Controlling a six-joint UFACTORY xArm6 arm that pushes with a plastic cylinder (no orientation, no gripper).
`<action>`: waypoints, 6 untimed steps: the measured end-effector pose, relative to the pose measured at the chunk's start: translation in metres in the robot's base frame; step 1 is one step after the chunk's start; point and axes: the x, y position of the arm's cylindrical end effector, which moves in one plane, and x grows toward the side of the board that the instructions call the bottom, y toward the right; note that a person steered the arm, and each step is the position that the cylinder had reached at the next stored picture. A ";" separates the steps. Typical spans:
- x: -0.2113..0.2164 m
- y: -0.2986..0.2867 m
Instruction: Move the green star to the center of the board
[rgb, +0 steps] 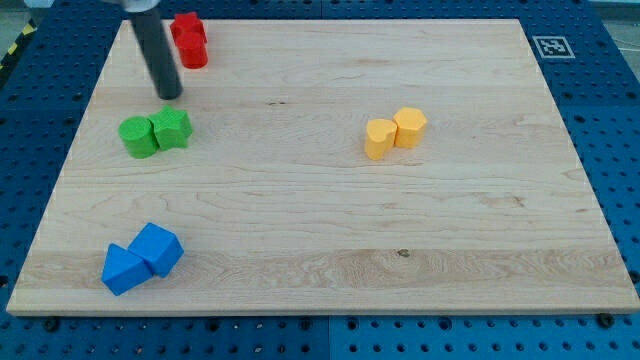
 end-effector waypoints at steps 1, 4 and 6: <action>0.001 -0.036; 0.030 -0.051; 0.067 0.004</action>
